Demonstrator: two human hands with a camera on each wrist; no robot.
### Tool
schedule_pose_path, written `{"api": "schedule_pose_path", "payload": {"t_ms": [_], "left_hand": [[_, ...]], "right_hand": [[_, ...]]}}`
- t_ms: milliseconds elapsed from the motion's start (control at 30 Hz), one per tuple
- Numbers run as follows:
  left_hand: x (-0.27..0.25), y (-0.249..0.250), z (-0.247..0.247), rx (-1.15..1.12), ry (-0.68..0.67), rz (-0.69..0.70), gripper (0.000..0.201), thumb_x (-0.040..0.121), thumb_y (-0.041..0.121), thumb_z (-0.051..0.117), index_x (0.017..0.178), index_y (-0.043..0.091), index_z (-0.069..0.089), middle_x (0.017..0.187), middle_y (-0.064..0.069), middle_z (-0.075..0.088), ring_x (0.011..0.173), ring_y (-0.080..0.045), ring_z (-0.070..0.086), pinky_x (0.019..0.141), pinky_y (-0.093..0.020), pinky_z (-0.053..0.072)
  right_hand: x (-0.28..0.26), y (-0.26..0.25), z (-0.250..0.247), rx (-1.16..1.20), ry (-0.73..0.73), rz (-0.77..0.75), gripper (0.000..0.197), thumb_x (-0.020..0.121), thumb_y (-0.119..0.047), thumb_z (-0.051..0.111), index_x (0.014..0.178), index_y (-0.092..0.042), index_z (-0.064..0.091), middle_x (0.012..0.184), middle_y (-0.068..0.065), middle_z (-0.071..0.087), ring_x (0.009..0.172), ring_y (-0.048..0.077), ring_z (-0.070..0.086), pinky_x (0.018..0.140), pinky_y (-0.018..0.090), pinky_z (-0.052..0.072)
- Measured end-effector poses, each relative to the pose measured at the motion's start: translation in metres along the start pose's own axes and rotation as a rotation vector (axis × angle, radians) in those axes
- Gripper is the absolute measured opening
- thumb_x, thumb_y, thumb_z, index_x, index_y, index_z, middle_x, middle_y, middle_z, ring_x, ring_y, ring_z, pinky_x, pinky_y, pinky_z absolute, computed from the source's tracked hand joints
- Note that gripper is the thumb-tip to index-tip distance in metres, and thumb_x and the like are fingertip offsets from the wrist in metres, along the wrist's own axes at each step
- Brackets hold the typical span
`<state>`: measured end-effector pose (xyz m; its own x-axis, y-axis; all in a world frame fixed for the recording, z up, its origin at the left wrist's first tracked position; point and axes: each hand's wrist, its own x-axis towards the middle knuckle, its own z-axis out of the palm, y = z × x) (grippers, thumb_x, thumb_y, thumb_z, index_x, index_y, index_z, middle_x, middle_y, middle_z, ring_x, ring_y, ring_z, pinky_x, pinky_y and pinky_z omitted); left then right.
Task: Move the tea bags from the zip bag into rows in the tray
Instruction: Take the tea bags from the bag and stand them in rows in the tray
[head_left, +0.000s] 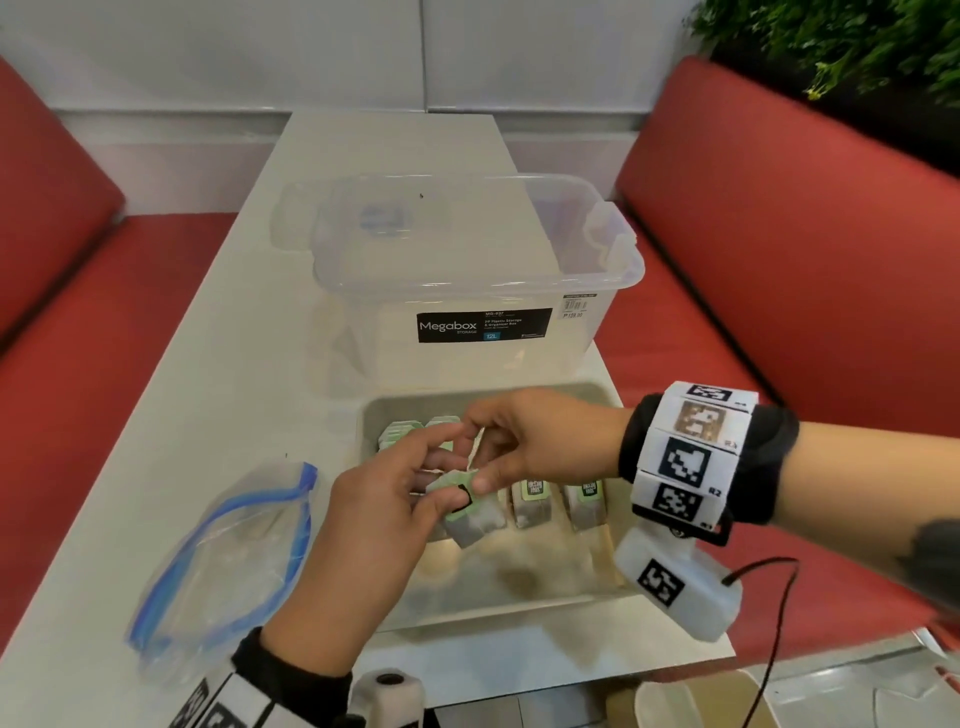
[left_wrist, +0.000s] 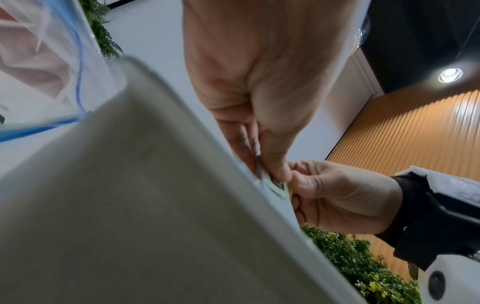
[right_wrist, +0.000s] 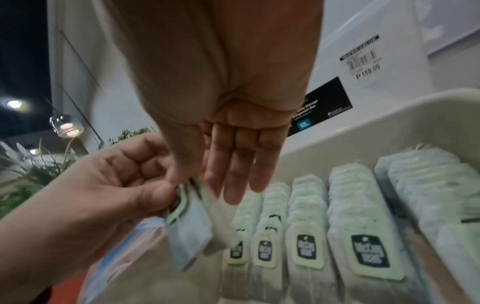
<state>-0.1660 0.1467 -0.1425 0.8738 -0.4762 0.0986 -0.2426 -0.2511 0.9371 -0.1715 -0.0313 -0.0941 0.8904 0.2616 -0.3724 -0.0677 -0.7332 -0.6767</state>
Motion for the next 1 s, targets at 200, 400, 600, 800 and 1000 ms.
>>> {"api": "schedule_pose_path", "payload": {"t_ms": [200, 400, 600, 800, 1000], "left_hand": [[-0.002, 0.005, -0.008, -0.036, 0.094, -0.012, 0.065, 0.072, -0.007, 0.072, 0.100, 0.048, 0.055, 0.080, 0.011, 0.070, 0.071, -0.002, 0.067, 0.069, -0.010, 0.051], [-0.003, 0.000, -0.017, 0.173, 0.133, 0.092, 0.047, 0.072, 0.000, 0.075, 0.071, 0.046, 0.065, 0.081, 0.021, 0.068, 0.073, 0.002, 0.064, 0.071, -0.008, 0.046], [-0.002, 0.002, -0.007, 0.291, 0.034, 0.177, 0.044, 0.071, -0.001, 0.076, 0.065, 0.042, 0.065, 0.108, 0.025, 0.056, 0.098, 0.016, 0.053, 0.078, 0.003, 0.035], [0.003, 0.004, -0.001, 0.319, -0.056, 0.142, 0.043, 0.072, 0.008, 0.076, 0.063, 0.047, 0.062, 0.111, 0.034, 0.049, 0.096, 0.015, 0.051, 0.082, 0.001, 0.034], [0.006, 0.007, 0.001, 0.323, -0.072, 0.161, 0.036, 0.072, 0.011, 0.077, 0.065, 0.044, 0.064, 0.090, 0.034, 0.061, 0.091, 0.016, 0.053, 0.074, 0.002, 0.032]], "right_hand": [[-0.002, 0.004, 0.003, 0.107, 0.174, -0.007, 0.018, 0.081, -0.008, 0.071, 0.086, -0.024, 0.064, 0.070, 0.003, 0.070, 0.060, 0.010, 0.062, 0.070, 0.027, 0.054], [-0.006, 0.013, -0.004, 0.222, 0.229, 0.019, 0.024, 0.090, 0.000, 0.057, 0.078, -0.021, 0.052, 0.062, 0.001, 0.062, 0.058, 0.013, 0.062, 0.056, 0.022, 0.047], [-0.007, 0.015, -0.003, 0.161, 0.329, -0.030, 0.028, 0.083, -0.003, 0.067, 0.072, -0.026, 0.056, 0.069, -0.008, 0.060, 0.062, 0.007, 0.055, 0.064, 0.024, 0.046], [-0.007, 0.016, -0.004, 0.171, 0.363, -0.067, 0.029, 0.083, -0.001, 0.066, 0.073, -0.026, 0.056, 0.069, -0.004, 0.061, 0.065, 0.012, 0.059, 0.070, 0.032, 0.052], [-0.009, 0.012, -0.005, 0.154, 0.357, -0.082, 0.027, 0.078, -0.005, 0.073, 0.071, -0.028, 0.059, 0.072, 0.001, 0.059, 0.066, 0.011, 0.052, 0.070, 0.031, 0.049]]}}
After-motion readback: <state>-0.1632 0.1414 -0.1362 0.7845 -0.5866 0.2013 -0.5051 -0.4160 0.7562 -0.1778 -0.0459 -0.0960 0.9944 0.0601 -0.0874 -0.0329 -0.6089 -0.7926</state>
